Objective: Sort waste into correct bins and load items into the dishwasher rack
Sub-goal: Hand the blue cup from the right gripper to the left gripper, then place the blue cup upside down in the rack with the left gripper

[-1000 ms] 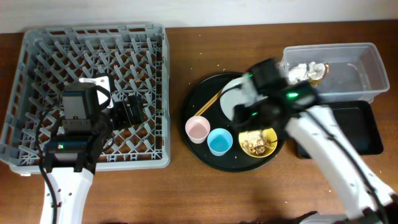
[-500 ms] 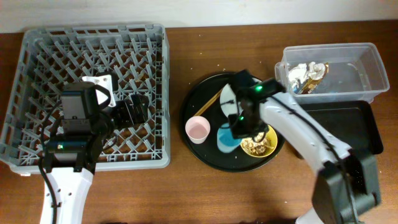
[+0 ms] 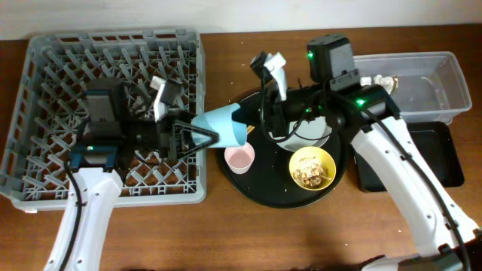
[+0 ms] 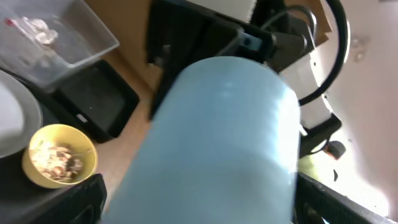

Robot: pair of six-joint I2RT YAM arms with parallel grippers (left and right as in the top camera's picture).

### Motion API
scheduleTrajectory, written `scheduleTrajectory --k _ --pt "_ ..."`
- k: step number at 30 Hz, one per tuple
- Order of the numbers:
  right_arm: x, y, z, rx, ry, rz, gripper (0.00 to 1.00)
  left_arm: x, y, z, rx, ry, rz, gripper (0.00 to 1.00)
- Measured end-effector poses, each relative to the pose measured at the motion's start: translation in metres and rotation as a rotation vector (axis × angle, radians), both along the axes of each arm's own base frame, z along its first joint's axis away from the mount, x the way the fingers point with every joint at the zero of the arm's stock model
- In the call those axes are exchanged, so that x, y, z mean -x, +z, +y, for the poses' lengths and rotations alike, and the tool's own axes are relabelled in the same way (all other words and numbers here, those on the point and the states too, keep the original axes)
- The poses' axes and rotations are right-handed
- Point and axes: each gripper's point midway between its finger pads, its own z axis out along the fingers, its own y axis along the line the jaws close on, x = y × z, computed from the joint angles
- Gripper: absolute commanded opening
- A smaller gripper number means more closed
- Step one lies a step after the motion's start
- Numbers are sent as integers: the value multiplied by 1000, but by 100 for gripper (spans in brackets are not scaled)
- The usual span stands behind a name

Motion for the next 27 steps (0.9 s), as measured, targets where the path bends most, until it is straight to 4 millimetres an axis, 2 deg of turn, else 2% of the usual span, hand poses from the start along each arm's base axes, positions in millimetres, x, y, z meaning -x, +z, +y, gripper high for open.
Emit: scheduleTrajectory --k 2,5,6,7,9,12,14,15,17,18,19,20,21,22,24,25,27 --pt "-3 -7 3 -6 18 28 4 5 1 -7 1 -27 -1 79" --pt "-1 -7 4 -20 35 39 6 6 1 -8 2 -32 -3 64" --pt "0 -6 4 -25 40 41 18 6 2 -8 6 -37 -15 64" --pt "-1 -6 4 -27 40 40 43 6 3 -8 8 -39 -29 64" --pt "0 -8 4 -22 39 49 52 5 5 -8 9 -40 -59 64" --pt "-2 -8 2 -21 31 53 60 -1 2 -10 -14 -9 -70 61" --pt "-11 -12 -13 -11 -13 86 61 -14 -3 -3 -46 62 -68 60" --pt "-22 -16 -33 1 -77 124 61 -24 -6 10 -65 129 -47 59" --pt "-30 -26 -61 35 -168 209 62 -45 -22 44 -136 315 63 59" --pt "-32 -38 -75 93 -233 266 62 -54 -45 70 -226 468 187 59" --pt "-29 -46 -79 138 -262 304 62 -56 -58 86 -296 561 259 60" --pt "-27 -57 -85 200 -300 333 62 -49 -78 104 -393 660 369 60" --pt "-25 -67 -92 257 -331 358 62 -42 -95 132 -522 793 449 60" --pt "-23 -74 -97 299 -354 376 63 -32 -105 154 -633 887 530 61" --pt "-22 -83 -105 361 -388 388 63 -16 -119 197 -807 1058 619 65" --pt "-23 -87 -109 390 -407 383 63 1 -130 232 -939 1181 702 65" --pt "-23 -91 -112 414 -420 384 63 13 -138 268 -1034 1304 767 64"
